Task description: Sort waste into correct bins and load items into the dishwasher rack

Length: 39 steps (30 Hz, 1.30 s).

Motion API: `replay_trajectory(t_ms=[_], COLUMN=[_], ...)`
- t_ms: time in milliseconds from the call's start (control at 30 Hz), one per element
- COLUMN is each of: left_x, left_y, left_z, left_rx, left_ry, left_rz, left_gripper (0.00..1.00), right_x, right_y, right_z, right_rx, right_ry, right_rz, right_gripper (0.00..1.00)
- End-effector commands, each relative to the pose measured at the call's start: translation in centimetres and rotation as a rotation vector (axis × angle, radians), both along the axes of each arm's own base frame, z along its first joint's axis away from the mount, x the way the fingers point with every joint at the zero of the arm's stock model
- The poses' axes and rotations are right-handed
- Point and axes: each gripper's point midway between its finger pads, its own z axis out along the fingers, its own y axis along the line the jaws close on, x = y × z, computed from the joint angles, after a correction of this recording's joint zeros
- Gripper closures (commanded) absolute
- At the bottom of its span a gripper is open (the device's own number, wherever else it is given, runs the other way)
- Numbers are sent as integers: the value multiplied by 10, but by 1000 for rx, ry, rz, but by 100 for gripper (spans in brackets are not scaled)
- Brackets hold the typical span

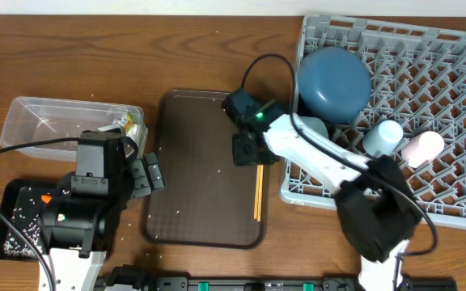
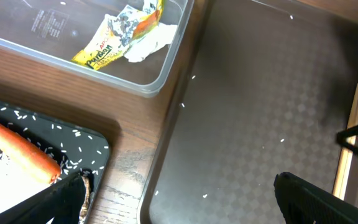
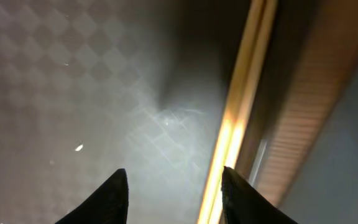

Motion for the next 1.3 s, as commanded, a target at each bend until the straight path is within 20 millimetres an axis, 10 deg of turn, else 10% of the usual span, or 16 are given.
replay_trajectory(t_ms=[0, 467, 633, 800, 1100, 1267], left_x=[2, 5, 5, 5, 5, 5], left_y=[2, 2, 2, 2, 2, 2], left_z=[6, -1, -1, -1, -1, -1], left_rx=[0, 3, 3, 3, 2, 2], left_ry=[-14, 18, 18, 18, 15, 15], left_rz=[13, 13, 13, 13, 13, 13], left_gripper=[2, 2, 2, 2, 2, 2], right_x=[-5, -19, -11, 3, 30, 50], right_y=[2, 0, 4, -1, -4, -60], right_z=[-13, -70, -69, -53, 77, 165], right_rx=[1, -52, -33, -50, 108, 159], right_ry=[48, 181, 146, 60, -224, -434], right_rz=[-72, -148, -63, 45, 151, 92], right_gripper=[59, 64, 99, 99, 99, 99])
